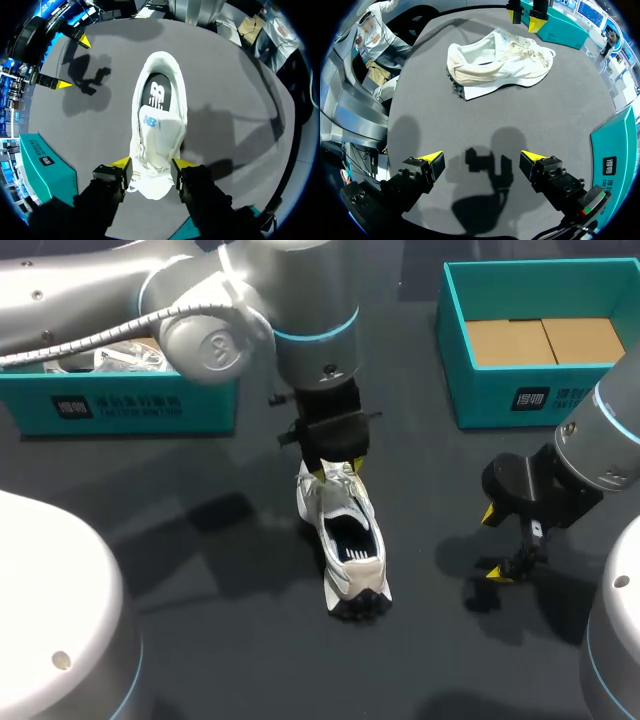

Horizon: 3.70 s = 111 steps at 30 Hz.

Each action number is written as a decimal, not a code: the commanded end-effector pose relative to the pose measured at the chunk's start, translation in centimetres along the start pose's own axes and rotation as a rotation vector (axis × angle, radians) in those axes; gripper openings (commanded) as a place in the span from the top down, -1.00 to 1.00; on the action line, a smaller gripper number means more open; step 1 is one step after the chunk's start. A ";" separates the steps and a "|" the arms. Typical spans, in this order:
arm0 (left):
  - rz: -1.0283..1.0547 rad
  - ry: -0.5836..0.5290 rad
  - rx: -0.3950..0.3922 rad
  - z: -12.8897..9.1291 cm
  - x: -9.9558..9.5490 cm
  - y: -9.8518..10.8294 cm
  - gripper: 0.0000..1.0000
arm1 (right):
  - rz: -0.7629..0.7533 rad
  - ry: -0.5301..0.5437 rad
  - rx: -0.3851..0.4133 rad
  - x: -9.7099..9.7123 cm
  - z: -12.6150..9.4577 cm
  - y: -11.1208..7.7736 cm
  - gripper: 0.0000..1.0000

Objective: Take the shoe out of the shoebox, open the shoe tongue, remove and reinsert the insole, then place the shoe into the shoebox

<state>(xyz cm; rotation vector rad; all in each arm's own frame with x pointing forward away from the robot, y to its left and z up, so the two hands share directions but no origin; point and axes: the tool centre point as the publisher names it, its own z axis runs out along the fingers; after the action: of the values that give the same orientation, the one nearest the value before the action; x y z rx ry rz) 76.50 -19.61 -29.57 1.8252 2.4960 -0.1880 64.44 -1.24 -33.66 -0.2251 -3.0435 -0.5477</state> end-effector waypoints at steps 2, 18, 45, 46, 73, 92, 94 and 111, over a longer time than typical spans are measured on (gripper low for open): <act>0.030 -0.010 0.034 -0.2 0.1 -0.3 0.29 | -0.001 -0.002 -0.001 0.2 0.0 -0.1 -1.00; 0.084 -0.001 0.123 4.7 0.5 -4.5 0.35 | -0.001 -0.002 -0.001 0.2 0.0 -0.1 -1.00; -0.279 -0.037 0.165 -1.8 2.3 -8.1 -1.00 | -0.001 -0.002 -0.001 0.2 0.0 -0.1 -1.00; -0.322 -0.043 0.167 -2.0 2.5 -8.5 -1.00 | -0.001 -0.002 -0.001 0.2 0.0 -0.1 -1.00; -0.761 -0.036 0.034 -3.6 5.1 -14.4 -1.00 | -0.001 -0.002 -0.001 0.2 0.0 -0.1 -1.00; -1.140 -0.063 -0.075 0.6 3.9 -16.1 -1.00 | -0.001 -0.002 -0.001 0.2 0.0 -0.1 -1.00; -1.151 -0.059 -0.059 1.1 3.7 -16.0 -1.00 | -0.001 -0.002 -0.001 0.2 0.0 -0.1 -1.00; -1.321 -0.065 -0.126 5.5 2.4 -16.0 -1.00 | -0.001 -0.002 -0.001 0.2 0.0 -0.1 -1.00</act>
<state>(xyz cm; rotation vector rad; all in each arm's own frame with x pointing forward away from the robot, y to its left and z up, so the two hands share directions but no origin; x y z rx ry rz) 60.38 -21.55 -33.06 -0.0868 3.0630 -0.1384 64.44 -1.24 -33.66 -0.2250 -3.0436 -0.5478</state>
